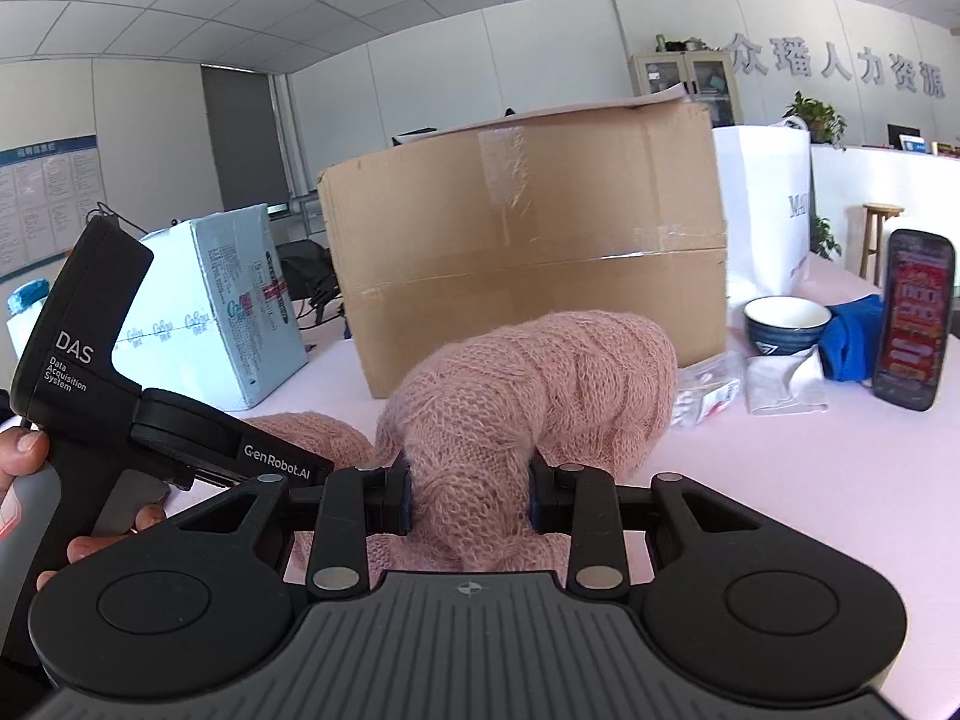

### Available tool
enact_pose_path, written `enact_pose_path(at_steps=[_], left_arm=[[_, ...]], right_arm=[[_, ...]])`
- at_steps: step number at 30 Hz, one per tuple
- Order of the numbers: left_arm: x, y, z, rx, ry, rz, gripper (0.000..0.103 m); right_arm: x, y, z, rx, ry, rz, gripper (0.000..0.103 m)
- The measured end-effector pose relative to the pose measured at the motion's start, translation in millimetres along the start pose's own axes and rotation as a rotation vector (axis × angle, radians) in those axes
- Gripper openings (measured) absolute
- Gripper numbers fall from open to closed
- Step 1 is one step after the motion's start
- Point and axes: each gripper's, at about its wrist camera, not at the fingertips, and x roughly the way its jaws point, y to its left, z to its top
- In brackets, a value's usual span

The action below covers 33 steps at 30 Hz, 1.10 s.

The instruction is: Fold clothes

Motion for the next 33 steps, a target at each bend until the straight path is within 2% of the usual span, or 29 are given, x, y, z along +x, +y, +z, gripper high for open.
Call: enact_pose_path(at_steps=[8,13,17,21,25,31,33], left_arm=[[37,-154,7,0.244,0.075,-0.195,0.028],[55,-249,-5,0.389,0.114,-0.282,0.028],[73,-312,-4,0.445,0.16,-0.33,0.028],[81,-353,0,0.47,0.127,-0.35,0.028],[87,-385,-8,0.53,0.032,-0.323,0.028],[103,-402,-12,0.569,-0.006,-0.277,0.032],[109,-404,-13,0.575,-0.01,-0.264,0.04]], right_arm=[[-78,-88,-7,0.063,-0.055,-0.298,0.029],[-116,-143,-20,0.126,-0.071,-0.468,0.029],[-137,-186,-33,0.162,-0.069,-0.596,0.029],[-147,-224,-47,0.208,-0.081,-0.7,0.029],[-146,-250,-60,0.187,-0.103,-0.805,0.029],[-148,-286,-82,0.319,-0.11,-0.824,0.029],[-153,-294,-88,0.347,-0.096,-0.844,0.03]])
